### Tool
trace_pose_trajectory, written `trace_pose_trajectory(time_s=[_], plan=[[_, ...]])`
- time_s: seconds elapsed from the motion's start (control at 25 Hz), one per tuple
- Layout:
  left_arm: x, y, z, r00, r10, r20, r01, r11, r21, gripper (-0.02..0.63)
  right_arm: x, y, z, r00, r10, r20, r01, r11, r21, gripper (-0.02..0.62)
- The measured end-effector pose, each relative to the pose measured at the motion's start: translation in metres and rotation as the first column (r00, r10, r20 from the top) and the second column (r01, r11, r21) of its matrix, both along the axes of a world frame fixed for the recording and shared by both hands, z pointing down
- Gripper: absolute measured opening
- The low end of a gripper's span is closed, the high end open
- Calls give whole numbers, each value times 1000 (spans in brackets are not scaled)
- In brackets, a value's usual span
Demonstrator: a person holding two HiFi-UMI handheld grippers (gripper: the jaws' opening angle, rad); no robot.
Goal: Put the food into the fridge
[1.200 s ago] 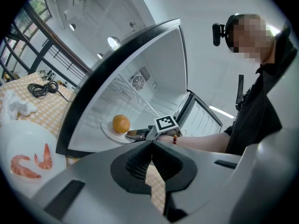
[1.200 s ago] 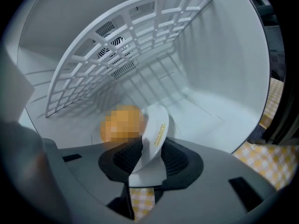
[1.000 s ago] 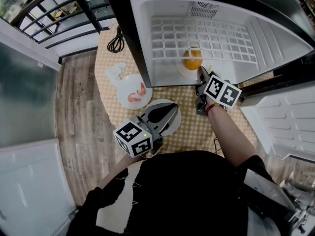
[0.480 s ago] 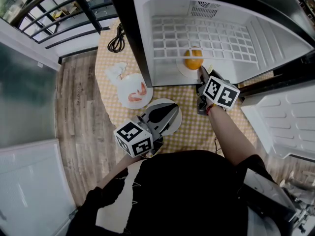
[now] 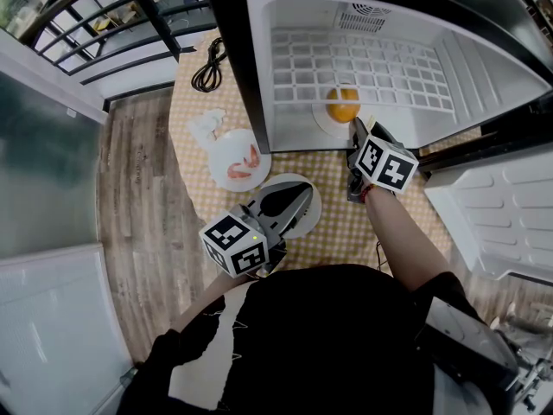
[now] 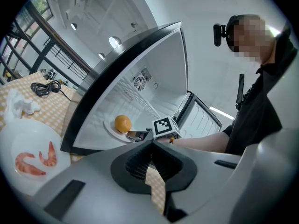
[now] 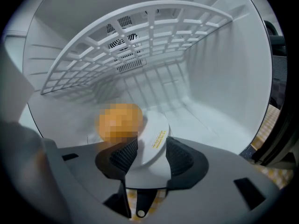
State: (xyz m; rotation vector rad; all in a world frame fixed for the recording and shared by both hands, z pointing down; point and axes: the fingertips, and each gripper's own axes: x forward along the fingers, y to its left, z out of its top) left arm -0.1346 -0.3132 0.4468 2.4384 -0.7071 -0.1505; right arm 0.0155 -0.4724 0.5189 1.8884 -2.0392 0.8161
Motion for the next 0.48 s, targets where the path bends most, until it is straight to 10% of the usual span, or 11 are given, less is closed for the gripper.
trace_pose_trajectory(time_s=[0.48], plan=[[-4, -2, 3, 1000, -6, -7, 6, 1000, -10, 12, -1, -1, 2, 998, -7, -64, 6, 1000, -17, 193]])
